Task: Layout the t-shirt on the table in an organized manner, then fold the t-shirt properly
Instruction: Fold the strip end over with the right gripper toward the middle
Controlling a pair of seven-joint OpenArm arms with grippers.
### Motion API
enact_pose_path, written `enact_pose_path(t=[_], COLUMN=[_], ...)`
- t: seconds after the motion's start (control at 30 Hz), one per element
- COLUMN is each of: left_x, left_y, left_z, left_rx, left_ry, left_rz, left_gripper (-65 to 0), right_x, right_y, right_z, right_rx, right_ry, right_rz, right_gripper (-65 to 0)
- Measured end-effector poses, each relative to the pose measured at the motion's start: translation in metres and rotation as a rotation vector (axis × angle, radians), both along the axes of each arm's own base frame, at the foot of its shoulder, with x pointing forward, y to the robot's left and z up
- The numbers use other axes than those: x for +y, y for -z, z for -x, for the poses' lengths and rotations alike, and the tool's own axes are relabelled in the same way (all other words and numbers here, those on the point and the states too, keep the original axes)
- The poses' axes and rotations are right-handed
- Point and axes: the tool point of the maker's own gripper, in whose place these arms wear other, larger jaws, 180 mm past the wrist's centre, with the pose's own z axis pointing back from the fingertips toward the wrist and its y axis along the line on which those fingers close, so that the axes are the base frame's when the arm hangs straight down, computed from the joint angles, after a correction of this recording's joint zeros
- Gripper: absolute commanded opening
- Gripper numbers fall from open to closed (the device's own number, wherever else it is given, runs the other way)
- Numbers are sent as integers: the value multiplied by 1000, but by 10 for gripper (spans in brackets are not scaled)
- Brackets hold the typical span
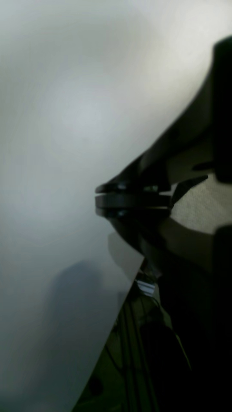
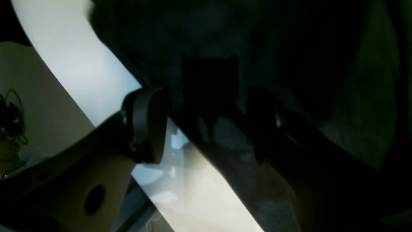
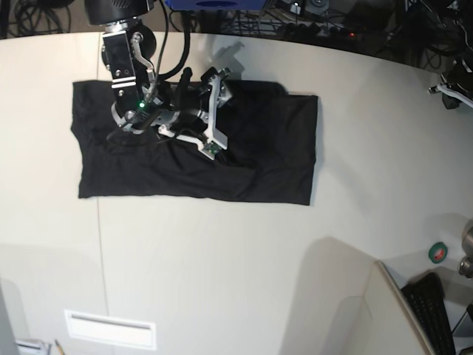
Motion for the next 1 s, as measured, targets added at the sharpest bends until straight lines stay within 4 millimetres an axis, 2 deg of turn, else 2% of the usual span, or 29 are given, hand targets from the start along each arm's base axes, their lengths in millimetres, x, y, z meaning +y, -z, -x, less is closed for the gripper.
enact_pose_path(t=[0.13, 0.27, 0.33, 0.4, 0.53, 0.73, 0.87, 1.0], left_x=[-6, -3, -3, -4, -15, -18, -18, -17], left_y=[-3, -7, -7, -7, -2, 0, -2, -1], left_z=[-2, -3, -3, -5, -11, -12, -15, -14], left_rx=[-11, -13, -14, -17, -1, 2, -5, -3], left_ry=[8, 15, 16, 16, 58, 65, 66, 66], left_rz=[-7, -20, -22, -19, -10, -5, -7, -7], left_gripper=[-650, -650, -650, -650, -650, -650, -650, -650], right_x=[-3, -2, 0, 0, 1, -4, -16, -29], right_y=[6, 7, 7, 8, 7, 2, -4, -18], right_z=[-1, 1, 2, 3, 2, 1, 0, -7], right_rx=[9, 15, 14, 17, 16, -3, 0, -37], right_ry=[2, 2, -3, -3, -2, 7, 61, 63], right_rz=[3, 0, 0, 1, -3, 9, 65, 108], right_gripper=[-290, -290, -311, -395, -645, -650, -650, -650])
